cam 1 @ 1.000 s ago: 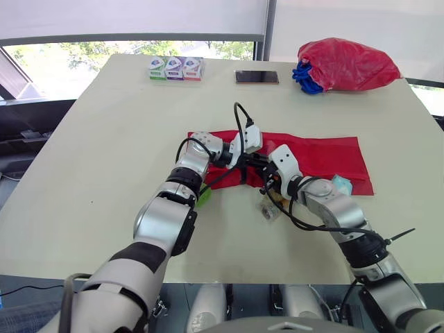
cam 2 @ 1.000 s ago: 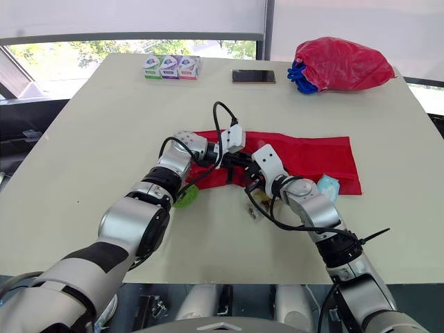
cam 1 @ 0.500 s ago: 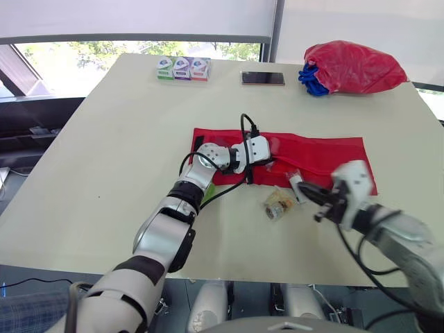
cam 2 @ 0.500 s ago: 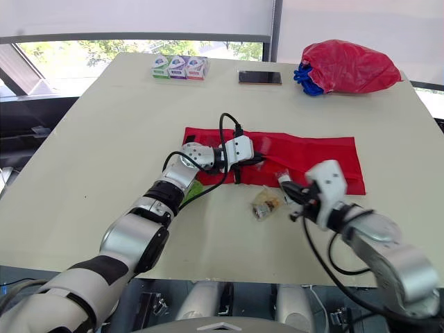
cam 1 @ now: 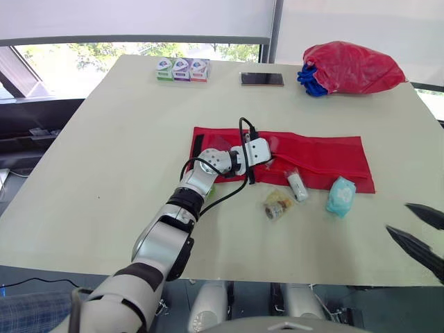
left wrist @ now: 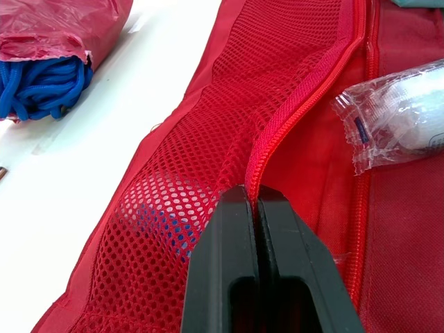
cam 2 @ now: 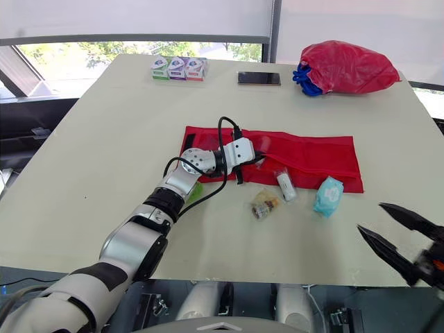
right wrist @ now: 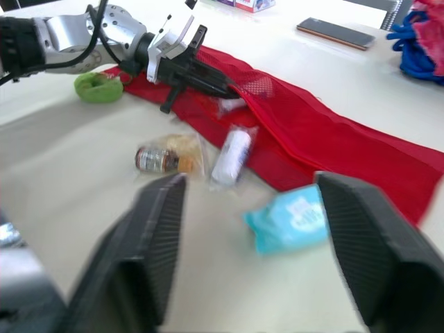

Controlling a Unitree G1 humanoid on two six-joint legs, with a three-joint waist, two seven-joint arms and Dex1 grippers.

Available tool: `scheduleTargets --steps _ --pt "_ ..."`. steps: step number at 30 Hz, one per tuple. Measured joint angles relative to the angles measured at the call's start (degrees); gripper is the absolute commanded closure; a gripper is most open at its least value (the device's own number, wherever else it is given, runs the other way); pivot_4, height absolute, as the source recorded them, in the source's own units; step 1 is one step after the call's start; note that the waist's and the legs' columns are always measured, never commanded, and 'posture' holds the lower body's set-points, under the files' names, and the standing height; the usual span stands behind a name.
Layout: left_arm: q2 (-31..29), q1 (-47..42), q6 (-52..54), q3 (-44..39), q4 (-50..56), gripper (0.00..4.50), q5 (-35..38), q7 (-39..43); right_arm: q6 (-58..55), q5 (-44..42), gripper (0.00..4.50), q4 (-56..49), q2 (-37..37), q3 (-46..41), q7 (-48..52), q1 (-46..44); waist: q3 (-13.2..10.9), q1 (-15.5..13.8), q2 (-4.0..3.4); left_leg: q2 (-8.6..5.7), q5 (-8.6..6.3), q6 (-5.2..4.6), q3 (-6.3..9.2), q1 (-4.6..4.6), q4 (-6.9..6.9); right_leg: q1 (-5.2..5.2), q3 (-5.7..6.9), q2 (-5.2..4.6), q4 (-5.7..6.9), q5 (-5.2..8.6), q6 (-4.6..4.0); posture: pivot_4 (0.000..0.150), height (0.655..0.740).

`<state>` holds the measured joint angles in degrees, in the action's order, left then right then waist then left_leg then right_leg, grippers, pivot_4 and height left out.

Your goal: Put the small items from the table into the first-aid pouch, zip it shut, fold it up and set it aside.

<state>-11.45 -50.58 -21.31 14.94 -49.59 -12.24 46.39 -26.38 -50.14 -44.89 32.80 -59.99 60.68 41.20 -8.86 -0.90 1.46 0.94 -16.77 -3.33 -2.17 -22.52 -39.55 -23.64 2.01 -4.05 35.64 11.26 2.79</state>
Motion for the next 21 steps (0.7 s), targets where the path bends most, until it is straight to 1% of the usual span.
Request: scheduleTargets --steps 3,5,8,11,15,17,21 --pt "0.3 0.0 0.9 0.0 0.0 4.50 0.7 1.4 1.9 -1.1 0.14 1.8 2.5 -4.7 3.2 2.7 0.0 0.0 -0.01 0.02 0.00 0.00 -0.01 0.01 0.01 0.00 -0.01 0.00 0.00 0.02 -0.02 0.150 0.7400" --pt "0.5 0.0 1.1 0.2 0.0 4.50 1.1 2.6 2.2 -1.9 0.14 2.3 3.3 -6.0 4.0 3.1 0.0 -0.1 0.00 0.03 0.00 0.00 -0.01 0.00 0.01 0.00 0.00 0.00 -0.01 0.11 -0.19 0.150 0.7400" --pt "0.5 0.0 1.5 0.3 0.0 4.50 1.3 4.5 2.6 -3.0 0.14 2.4 4.4 -6.4 4.2 3.6 0.0 -0.1 0.00 0.02 0.00 0.00 -0.01 -0.01 0.01 0.00 0.00 -0.01 -0.03 0.13 -0.23 0.150 0.7400" --pt "0.7 0.0 2.0 0.3 0.1 4.50 1.4 4.7 2.7 -3.0 0.14 2.4 4.7 -6.0 3.8 3.6 0.0 -0.2 0.00 0.02 0.00 0.00 -0.01 -0.02 0.01 -0.01 0.00 -0.02 -0.04 0.13 -0.23 0.150 0.7400" --pt "1.1 0.0 2.8 0.3 0.2 4.50 1.8 4.6 2.6 -0.2 0.14 1.5 4.8 0.6 0.6 3.0 0.0 -0.2 0.00 0.02 0.00 0.00 -0.01 -0.02 0.01 -0.01 0.00 -0.03 -0.05 0.13 -0.23 0.150 0.7400" --pt "1.2 0.0 3.3 0.3 0.5 4.50 1.8 4.6 1.9 1.9 0.14 -0.1 4.8 5.8 -2.8 1.2 0.0 -0.2 -0.02 0.02 0.00 0.00 -0.01 -0.02 0.01 -0.02 0.00 -0.03 -0.05 0.13 -0.23 0.150 0.7400" --pt "1.6 0.1 3.9 0.3 0.8 4.50 1.8 4.7 -0.2 7.0 0.14 -1.8 6.0 17.3 -11.2 -6.1 0.0 -0.2 -0.02 0.02 0.00 0.00 -0.02 -0.04 0.00 -0.04 0.00 -0.03 -0.05 0.11 -0.26 0.150 0.7400"
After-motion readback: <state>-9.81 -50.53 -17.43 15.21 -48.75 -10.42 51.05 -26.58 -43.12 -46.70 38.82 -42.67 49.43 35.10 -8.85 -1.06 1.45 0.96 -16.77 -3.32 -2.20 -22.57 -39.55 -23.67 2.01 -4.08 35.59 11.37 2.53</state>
